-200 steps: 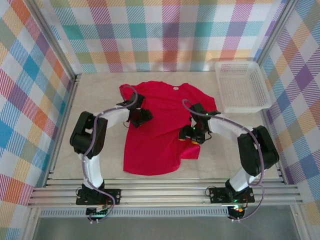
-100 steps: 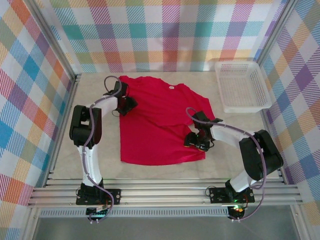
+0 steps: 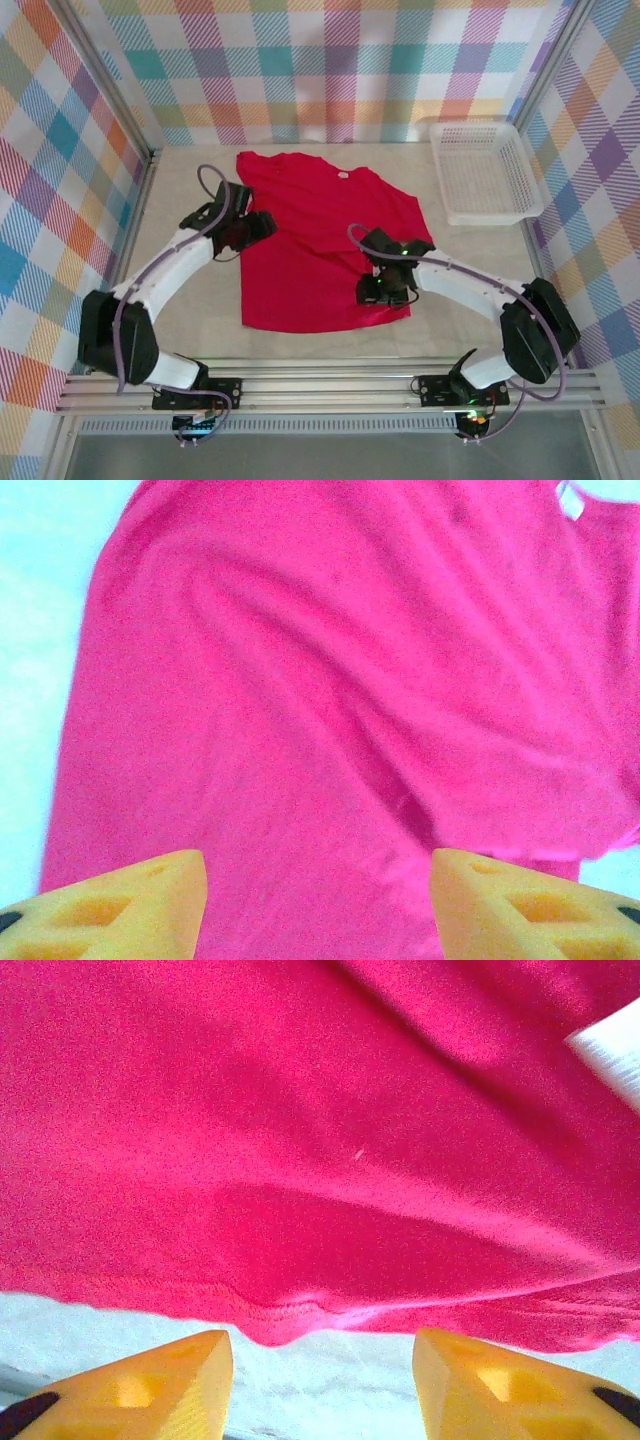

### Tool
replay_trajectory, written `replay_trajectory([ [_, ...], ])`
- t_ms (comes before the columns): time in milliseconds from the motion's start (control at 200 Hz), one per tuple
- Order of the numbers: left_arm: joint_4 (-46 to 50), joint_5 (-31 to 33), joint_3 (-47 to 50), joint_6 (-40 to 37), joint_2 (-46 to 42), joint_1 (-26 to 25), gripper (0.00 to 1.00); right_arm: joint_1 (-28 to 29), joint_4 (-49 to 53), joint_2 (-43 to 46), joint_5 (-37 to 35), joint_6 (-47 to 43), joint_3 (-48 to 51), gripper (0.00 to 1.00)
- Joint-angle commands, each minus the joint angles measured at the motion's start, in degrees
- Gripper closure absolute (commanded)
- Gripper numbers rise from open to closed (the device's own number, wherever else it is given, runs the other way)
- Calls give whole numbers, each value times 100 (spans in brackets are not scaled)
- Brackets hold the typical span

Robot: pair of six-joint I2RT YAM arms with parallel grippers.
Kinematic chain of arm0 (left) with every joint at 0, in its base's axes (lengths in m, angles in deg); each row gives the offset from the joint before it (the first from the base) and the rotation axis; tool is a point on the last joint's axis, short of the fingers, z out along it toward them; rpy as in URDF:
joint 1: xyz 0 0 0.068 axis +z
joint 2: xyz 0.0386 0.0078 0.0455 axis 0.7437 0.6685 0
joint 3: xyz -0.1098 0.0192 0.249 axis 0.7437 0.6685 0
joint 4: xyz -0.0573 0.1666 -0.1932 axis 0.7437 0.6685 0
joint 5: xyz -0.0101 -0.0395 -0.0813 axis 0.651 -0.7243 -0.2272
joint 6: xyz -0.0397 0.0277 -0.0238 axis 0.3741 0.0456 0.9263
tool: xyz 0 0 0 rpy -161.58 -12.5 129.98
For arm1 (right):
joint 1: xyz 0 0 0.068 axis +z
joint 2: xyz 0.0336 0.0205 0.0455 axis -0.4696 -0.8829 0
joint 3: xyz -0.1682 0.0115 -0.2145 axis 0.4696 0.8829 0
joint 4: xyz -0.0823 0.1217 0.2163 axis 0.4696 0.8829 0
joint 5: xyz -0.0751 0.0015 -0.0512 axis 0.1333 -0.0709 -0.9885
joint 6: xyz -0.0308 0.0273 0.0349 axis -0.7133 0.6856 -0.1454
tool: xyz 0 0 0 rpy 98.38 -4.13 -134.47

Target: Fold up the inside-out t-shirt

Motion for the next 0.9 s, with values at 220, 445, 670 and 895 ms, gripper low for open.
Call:
replay_trajectory([
  [220,240,-11,1296,96,-449,17,39,686,-214,-1005,-227,354,-94,50],
  [445,365,-2,1341,45,-645,17,40,714,-479,-1428,-178,464,-30,71],
  [670,408,-349,1219,-286,-1019,-153,40,714,110,-859,-172,329,-402,100],
  [895,-386,-879,1160,-1067,-936,-1281,30,508,566,-177,-158,89,-1033,100],
])
